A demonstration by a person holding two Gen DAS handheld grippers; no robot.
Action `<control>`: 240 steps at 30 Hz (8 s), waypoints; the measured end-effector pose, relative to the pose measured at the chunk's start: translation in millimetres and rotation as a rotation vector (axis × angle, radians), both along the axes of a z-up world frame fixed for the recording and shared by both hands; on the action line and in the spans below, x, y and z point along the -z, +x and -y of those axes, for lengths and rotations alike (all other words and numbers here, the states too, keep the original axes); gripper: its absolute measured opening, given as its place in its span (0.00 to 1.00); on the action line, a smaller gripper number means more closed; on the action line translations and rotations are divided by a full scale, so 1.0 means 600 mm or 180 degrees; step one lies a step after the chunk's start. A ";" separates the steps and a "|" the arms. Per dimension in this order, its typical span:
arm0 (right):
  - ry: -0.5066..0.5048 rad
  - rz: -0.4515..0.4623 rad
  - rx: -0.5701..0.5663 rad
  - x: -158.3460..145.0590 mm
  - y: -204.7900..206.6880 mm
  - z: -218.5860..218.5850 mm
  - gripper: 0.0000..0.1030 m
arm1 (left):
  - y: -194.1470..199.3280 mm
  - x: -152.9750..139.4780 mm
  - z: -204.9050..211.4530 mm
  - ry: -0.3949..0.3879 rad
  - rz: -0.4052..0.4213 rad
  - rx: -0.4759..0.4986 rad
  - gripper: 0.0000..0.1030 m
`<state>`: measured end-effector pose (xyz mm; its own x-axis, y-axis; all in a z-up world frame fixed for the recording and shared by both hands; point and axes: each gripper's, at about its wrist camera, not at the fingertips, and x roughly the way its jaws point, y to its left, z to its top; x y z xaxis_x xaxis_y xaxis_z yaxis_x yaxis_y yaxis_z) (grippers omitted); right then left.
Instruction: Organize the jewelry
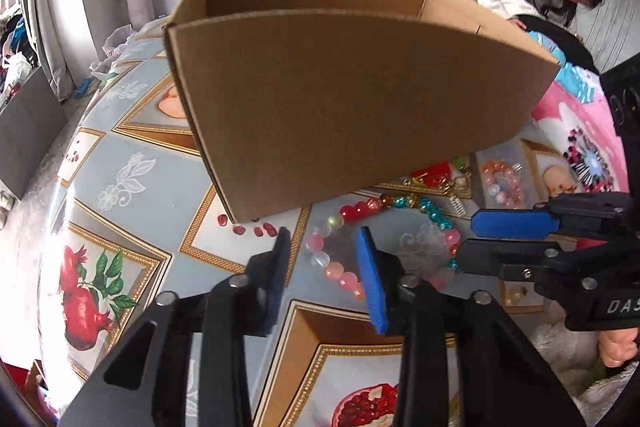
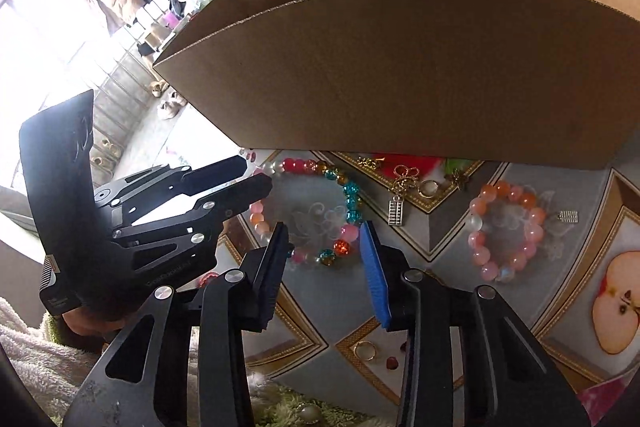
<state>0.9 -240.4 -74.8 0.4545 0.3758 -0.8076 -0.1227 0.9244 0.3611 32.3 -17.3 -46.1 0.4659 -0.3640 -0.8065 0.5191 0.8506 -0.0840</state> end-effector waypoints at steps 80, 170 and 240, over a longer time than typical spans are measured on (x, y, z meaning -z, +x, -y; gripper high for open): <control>-0.0662 0.0303 -0.0077 0.065 0.033 -0.136 0.08 | -0.067 0.012 0.033 0.0437 0.0239 0.0214 0.09; 0.1201 0.1068 -0.0260 -0.157 0.056 0.048 0.64 | 0.029 -0.164 -0.103 -0.0019 0.0449 -0.0231 0.87; -0.0519 0.0851 0.0040 -0.051 -0.073 -0.089 0.92 | -0.029 0.037 -0.075 0.0371 -0.0049 -0.0399 0.96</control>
<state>-43.0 -186.9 -44.0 0.6627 0.2440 -0.7080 -0.1814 0.9696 0.1643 15.2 27.8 -68.0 0.4890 -0.2074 -0.8473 0.4078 0.9130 0.0118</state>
